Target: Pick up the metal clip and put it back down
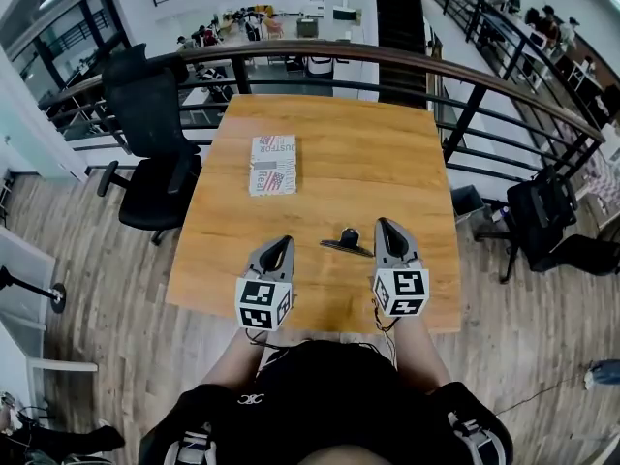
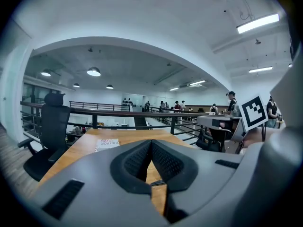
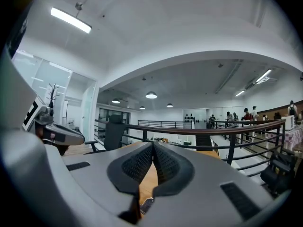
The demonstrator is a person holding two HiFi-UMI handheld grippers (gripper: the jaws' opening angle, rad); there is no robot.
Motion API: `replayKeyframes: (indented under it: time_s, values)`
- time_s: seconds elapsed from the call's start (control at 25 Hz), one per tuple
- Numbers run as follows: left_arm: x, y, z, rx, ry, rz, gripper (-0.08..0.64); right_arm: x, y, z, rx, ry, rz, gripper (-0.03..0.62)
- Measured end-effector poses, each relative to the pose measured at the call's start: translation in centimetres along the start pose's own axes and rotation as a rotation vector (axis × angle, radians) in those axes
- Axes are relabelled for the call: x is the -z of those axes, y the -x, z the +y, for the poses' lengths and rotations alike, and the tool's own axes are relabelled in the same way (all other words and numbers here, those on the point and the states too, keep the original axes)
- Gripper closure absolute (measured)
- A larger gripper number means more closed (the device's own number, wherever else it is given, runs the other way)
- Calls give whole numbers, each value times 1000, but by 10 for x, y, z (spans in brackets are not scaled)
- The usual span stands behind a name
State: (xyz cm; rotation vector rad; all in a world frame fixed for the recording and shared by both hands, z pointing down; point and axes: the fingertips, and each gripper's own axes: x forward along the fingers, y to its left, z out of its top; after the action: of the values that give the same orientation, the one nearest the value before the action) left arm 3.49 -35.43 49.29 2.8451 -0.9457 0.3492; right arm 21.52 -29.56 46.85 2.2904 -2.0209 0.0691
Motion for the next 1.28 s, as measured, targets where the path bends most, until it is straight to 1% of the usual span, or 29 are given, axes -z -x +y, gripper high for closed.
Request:
replayKeyframes:
  time_s: [0.08, 0.16, 0.2, 0.24, 0.32, 0.44, 0.52, 0.64, 0.84, 1.0, 1.16, 1.28]
  values:
    - [0, -6, 1, -23, 2, 5, 548, 6, -10, -10, -31, 4, 10, 575]
    - [-2, -12, 4, -47, 13, 2, 548, 16, -21, -16, -93, -15, 28, 566]
    - [-1, -14, 5, -60, 18, 1, 548, 22, -27, -18, -128, -26, 44, 504]
    - [-1, -16, 6, -72, 21, 3, 548, 29, -33, -20, -157, -32, 62, 455]
    - [3, -20, 8, -94, 23, 12, 548, 44, -46, -25, -200, -38, 103, 419]
    - [5, -22, 11, -130, 26, 17, 548, 65, -62, -29, -273, -79, 148, 364]
    - [4, -21, 15, -156, 23, 16, 548, 80, -74, -29, -317, -89, 174, 351]
    - [5, -15, 24, -207, 23, 23, 548, 111, -89, -26, -363, -58, 246, 325]
    - [10, 1, 38, -302, 37, 39, 548, 162, -107, -17, -451, -9, 374, 324]
    - [19, 11, 45, -366, 59, 58, 548, 195, -118, -10, -501, 26, 455, 324]
    - [23, 16, 45, -405, 75, 71, 548, 218, -125, -9, -537, 27, 523, 322]
    - [26, 18, 44, -424, 82, 79, 548, 239, -128, -9, -559, 68, 578, 314]
